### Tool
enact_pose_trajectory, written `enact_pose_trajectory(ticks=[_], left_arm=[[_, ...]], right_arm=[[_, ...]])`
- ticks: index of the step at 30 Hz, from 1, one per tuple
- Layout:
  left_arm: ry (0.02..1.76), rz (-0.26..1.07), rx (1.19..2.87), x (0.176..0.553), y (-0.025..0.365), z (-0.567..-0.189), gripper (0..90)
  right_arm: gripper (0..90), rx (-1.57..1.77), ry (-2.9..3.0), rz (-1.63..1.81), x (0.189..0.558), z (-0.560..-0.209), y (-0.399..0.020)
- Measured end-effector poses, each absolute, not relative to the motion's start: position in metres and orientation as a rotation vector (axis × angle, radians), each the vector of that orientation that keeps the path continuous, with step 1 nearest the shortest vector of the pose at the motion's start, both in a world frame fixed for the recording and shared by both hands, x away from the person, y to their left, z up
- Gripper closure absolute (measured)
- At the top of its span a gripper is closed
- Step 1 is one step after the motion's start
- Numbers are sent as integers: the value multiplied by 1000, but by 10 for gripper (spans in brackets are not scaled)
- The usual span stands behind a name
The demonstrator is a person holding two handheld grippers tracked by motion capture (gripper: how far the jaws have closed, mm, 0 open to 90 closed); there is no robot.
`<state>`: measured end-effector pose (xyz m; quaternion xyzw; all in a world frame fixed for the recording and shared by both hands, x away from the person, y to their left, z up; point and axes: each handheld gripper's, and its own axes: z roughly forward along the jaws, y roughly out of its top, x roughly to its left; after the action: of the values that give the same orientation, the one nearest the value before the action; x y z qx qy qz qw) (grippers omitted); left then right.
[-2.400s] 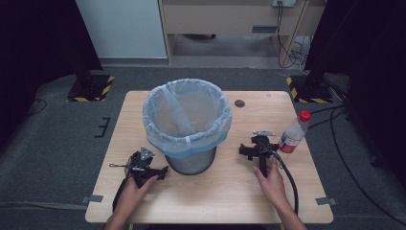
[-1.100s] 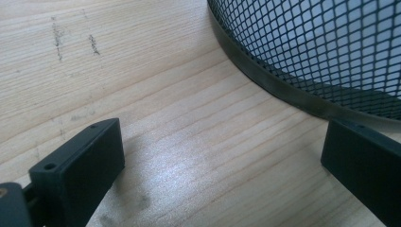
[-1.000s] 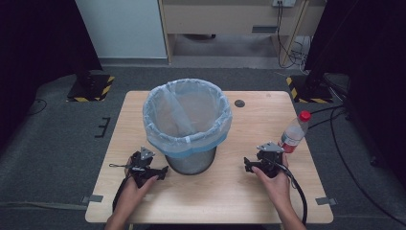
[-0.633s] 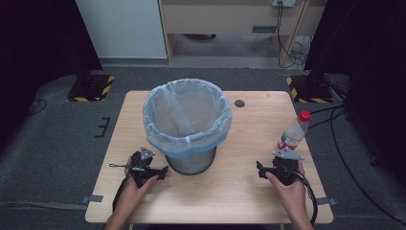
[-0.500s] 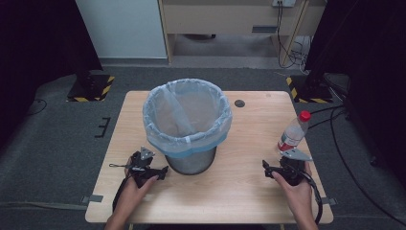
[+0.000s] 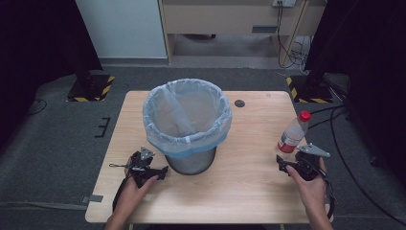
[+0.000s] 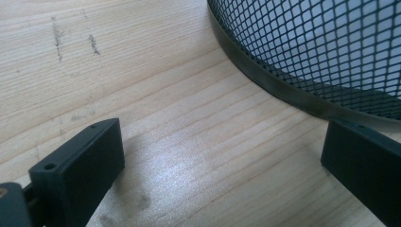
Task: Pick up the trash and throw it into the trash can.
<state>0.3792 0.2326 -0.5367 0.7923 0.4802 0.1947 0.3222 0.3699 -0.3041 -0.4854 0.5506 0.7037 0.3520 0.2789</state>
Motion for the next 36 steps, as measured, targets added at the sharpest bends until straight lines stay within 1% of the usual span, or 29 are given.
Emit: enact_pose_trajectory(ticks=[10, 18, 30, 36], left_arm=[[1261, 511, 2080, 379, 233, -537, 0], [1261, 511, 2080, 379, 233, -537, 0], [1261, 511, 2080, 379, 233, -537, 0], [1261, 511, 2080, 379, 233, -537, 0]], right_arm=[[46, 1501, 1828, 967, 389, -479, -323], [63, 1454, 1814, 982, 402, -469, -321], [64, 1446, 1812, 1006, 412, -469, -321], [81, 1434, 1799, 1012, 417, -466, -320]])
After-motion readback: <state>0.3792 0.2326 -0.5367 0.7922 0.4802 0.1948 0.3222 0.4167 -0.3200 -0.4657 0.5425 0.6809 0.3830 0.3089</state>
